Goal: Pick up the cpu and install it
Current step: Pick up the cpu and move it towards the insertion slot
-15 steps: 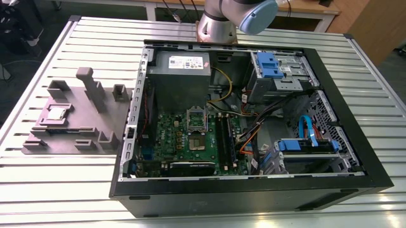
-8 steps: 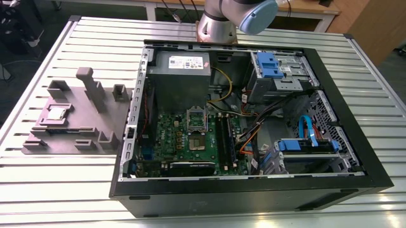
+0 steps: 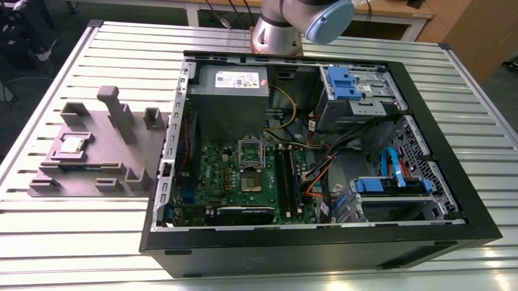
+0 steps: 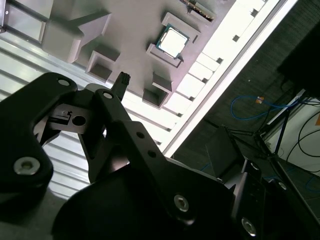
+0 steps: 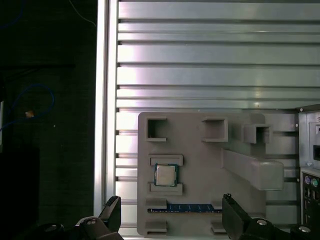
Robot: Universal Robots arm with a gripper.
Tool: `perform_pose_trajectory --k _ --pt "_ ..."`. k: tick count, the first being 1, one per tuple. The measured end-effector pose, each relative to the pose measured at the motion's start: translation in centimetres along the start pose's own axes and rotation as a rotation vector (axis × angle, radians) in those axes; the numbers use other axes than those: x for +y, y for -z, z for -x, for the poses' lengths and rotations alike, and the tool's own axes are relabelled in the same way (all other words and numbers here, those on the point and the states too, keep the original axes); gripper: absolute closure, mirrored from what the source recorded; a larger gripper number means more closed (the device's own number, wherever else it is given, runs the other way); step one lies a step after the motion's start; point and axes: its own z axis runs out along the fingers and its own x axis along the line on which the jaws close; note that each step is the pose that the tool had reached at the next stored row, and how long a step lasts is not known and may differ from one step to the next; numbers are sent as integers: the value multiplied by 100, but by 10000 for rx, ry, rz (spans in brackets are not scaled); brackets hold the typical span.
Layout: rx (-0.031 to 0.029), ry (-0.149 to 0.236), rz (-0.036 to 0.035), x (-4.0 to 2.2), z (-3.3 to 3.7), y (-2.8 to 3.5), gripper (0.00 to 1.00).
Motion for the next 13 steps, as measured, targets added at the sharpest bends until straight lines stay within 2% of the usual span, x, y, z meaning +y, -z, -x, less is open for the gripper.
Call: perform_pose_trajectory --k 13 --pt "0 0 0 -1 0 -25 12"
